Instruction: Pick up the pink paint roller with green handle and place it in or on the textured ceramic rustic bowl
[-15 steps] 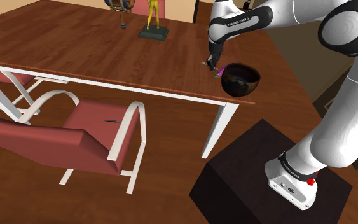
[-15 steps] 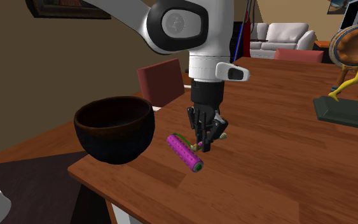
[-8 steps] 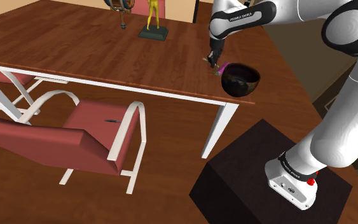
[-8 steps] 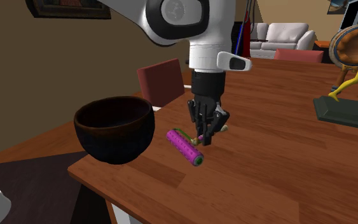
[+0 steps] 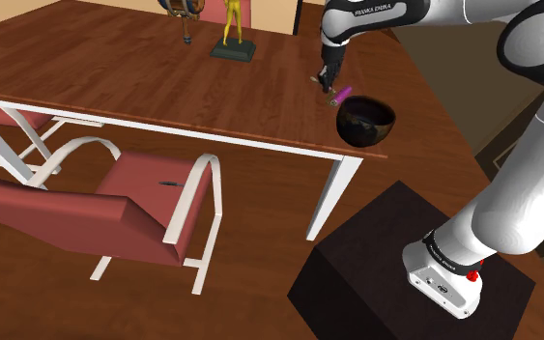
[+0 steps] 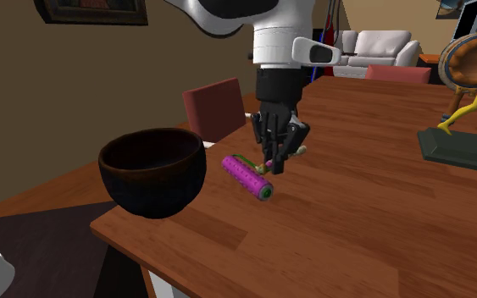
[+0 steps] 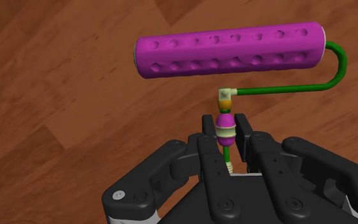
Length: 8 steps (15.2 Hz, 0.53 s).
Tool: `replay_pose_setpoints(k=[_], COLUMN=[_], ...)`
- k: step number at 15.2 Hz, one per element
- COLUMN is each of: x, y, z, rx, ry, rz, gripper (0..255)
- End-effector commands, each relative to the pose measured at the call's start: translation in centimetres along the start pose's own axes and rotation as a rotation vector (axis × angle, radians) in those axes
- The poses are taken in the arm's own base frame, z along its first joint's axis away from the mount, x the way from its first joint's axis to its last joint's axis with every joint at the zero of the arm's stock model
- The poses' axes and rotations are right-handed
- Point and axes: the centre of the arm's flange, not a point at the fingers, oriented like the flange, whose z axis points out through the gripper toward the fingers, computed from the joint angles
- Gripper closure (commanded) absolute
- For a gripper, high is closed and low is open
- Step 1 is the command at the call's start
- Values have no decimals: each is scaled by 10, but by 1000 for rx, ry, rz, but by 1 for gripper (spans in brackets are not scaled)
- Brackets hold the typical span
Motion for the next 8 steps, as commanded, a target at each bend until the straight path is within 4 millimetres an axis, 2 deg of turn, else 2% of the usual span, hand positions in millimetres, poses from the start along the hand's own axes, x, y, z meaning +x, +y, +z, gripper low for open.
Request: replay_pose_setpoints(k=[1,8], x=[-2,-5], y=[1,6], z=[-12,-48], rx=[0,0], ry=[0,0], rz=[0,0], gripper=[255,255])
